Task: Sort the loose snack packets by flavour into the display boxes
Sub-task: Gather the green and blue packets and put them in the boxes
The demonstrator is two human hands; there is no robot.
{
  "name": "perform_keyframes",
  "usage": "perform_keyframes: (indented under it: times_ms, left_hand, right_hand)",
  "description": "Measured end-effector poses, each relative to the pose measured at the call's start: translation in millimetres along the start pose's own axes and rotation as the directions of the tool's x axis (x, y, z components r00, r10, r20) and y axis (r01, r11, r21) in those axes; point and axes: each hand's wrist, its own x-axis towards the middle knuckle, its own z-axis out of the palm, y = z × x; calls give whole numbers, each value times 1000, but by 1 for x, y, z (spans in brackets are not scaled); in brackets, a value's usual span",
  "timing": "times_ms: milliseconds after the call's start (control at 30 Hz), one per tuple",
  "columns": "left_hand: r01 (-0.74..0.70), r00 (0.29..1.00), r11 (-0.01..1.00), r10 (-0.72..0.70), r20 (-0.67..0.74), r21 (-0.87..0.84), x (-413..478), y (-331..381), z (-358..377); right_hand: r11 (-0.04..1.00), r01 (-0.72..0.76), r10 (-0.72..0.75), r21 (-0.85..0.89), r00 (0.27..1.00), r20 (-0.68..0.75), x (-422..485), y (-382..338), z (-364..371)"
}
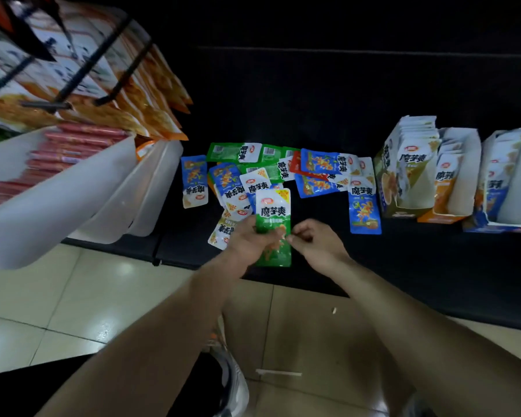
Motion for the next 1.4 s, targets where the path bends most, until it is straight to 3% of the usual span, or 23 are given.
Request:
perform_keyframes:
  times_ms: [100,200,267,367,500,633,800,1000,1100,1233,1400]
  left_hand:
    - [16,1000,984,-15,-8,176,16,23,-54]
    - [43,999,938,-34,-30,345,23,39,-101]
    - [42,999,914,-29,-38,405,23,44,-121]
    - [21,999,876,-42,32,482,23,44,-138]
    - [26,996,865,-64,58,502,30,27,-143]
    - [33,998,892,-57,40,451,43,17,-129]
    - [22,999,909,-39,31,417,55,24,-115]
    - [48,998,897,-55,4,440,61,17,-115]
    - [74,997,900,-77,-10,430,64,15,-115]
    - [76,997,916,-76,-16,394,67,19,-116]
    - [88,996,935,-83,-29,343,70,21,-113]
  right_hand:
    - [923,160,-171,-349,985,1,32,-25,0]
    - [667,341,-237,-662,940,245,69,-45,14]
    - [548,397,-202,-736,917,345,86,-47,28]
    - [478,396,-206,-785,918,338,81,-33,46]
    - [503,347,-197,-791,938,287,53,-15,36]
    - [485,344,-324,-804,925,200,84,-36,15]
    - [470,313,-162,-825,950,268,141,-52,12]
    - [494,320,-285,-808,938,197,99,-15,4]
    - [489,285,-266,-824,949,170,103,-19,-6]
    - [571,233,-201,-788,969,141,115,-31,-7]
    - [554,238,-294,-798,953,80,118,-43,-10]
